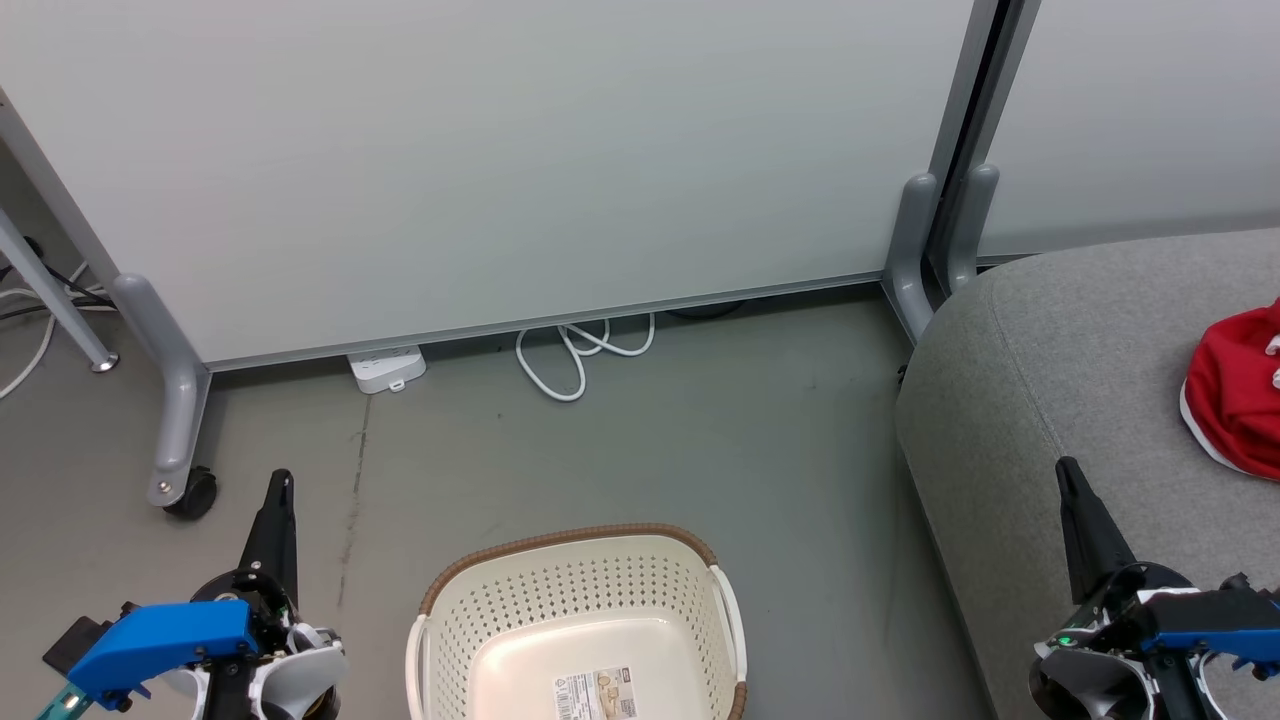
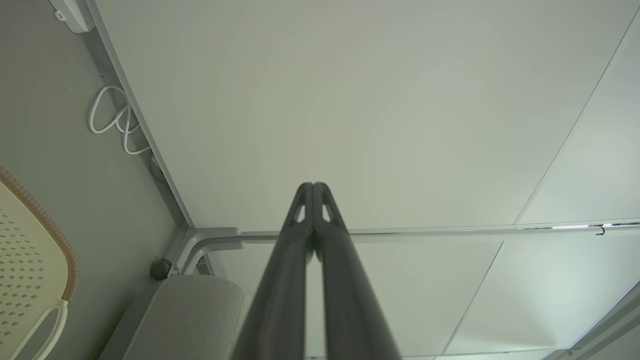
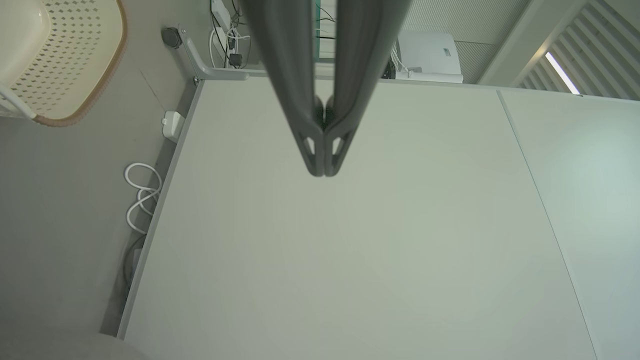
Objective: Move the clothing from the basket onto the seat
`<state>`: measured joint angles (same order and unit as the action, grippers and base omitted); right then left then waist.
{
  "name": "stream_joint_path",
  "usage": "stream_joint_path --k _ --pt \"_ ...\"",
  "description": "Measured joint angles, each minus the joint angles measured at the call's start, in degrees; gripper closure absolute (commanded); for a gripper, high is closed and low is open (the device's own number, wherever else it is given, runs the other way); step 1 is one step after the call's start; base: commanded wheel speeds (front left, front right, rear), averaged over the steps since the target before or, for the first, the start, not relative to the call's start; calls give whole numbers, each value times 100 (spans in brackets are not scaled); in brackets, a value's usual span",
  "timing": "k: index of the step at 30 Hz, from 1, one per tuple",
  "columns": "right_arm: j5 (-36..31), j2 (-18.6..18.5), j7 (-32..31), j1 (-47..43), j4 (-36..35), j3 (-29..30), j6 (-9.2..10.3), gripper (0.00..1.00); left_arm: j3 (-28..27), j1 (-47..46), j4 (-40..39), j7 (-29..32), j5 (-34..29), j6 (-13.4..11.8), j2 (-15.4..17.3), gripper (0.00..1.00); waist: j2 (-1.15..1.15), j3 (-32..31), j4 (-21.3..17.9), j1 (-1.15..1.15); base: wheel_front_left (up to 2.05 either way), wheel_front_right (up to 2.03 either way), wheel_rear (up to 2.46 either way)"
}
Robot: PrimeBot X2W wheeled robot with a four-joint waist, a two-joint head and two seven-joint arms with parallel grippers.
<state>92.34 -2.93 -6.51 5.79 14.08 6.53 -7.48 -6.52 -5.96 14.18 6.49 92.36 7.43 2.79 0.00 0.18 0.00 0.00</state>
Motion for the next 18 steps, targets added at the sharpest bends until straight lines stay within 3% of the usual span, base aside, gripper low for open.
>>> stream_joint_path --k 18 --pt "0 0 0 1 0 0 0 100 0 0 -1 1 0 0 1 100 0 0 0 0 0 0 0"
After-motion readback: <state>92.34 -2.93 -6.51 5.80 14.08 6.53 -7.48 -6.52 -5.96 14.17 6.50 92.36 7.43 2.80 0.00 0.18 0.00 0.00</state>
